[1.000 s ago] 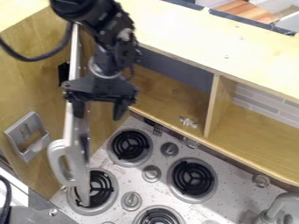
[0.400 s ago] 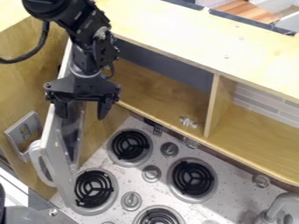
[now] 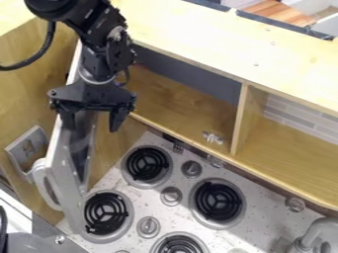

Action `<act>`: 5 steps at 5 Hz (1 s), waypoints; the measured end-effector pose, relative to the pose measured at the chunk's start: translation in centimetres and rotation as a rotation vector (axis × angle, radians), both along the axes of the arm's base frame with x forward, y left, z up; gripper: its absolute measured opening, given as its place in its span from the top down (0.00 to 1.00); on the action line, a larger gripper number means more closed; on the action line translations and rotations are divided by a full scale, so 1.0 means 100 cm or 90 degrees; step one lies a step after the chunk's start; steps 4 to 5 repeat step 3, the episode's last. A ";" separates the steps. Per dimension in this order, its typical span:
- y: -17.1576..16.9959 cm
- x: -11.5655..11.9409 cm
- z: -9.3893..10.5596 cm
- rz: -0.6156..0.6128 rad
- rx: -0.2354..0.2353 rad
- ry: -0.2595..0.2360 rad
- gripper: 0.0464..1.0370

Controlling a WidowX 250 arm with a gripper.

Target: Open microwave

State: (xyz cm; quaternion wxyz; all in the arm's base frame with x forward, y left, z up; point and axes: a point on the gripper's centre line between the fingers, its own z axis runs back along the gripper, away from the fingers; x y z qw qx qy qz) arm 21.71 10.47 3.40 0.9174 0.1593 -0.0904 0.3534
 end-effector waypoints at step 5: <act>-0.036 0.031 0.066 -0.049 0.031 -0.084 0.04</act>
